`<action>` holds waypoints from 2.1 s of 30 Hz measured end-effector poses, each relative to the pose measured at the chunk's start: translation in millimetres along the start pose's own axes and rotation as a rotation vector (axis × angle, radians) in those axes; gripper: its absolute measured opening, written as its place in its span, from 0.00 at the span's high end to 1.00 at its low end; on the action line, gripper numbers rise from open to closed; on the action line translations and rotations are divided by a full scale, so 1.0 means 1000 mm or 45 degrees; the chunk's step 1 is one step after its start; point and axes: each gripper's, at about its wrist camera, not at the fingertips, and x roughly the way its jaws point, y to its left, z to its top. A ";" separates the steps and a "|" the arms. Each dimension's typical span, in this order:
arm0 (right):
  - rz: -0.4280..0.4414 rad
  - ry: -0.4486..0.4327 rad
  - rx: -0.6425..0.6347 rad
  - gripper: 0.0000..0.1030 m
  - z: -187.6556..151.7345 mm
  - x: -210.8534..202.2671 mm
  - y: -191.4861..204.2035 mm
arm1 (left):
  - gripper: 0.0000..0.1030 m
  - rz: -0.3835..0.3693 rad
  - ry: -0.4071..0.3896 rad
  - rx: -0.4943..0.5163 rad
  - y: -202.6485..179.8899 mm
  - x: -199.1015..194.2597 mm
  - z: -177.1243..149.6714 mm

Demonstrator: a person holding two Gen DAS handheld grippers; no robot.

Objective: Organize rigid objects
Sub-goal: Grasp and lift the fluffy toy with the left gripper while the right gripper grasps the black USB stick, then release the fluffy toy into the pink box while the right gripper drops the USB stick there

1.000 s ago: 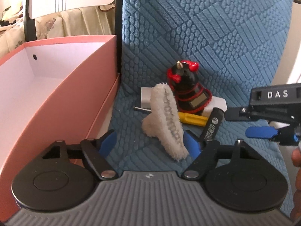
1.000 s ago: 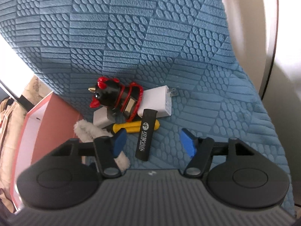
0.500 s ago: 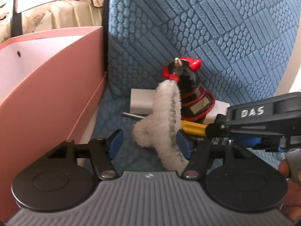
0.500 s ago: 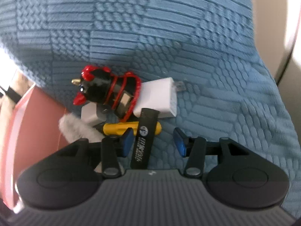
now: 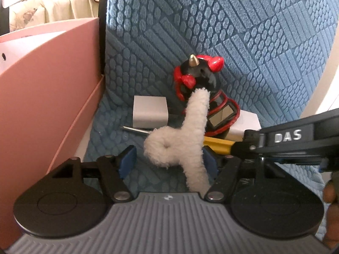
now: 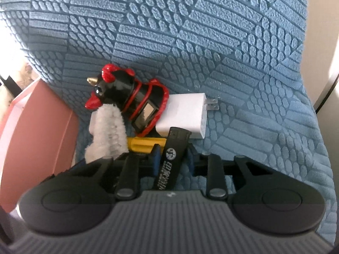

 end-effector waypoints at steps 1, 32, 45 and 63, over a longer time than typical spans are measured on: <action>-0.003 -0.001 0.000 0.76 0.000 -0.001 0.000 | 0.29 -0.004 0.003 -0.002 0.000 0.002 0.000; -0.036 -0.049 -0.132 0.88 -0.045 -0.108 0.006 | 0.50 -0.090 0.000 -0.063 0.013 -0.119 -0.005; -0.030 -0.110 -0.209 0.88 -0.083 -0.142 0.030 | 0.50 -0.146 -0.049 -0.095 0.028 -0.173 -0.013; -0.066 -0.120 -0.209 0.88 -0.122 -0.165 0.047 | 0.50 -0.202 -0.060 -0.102 0.044 -0.207 -0.020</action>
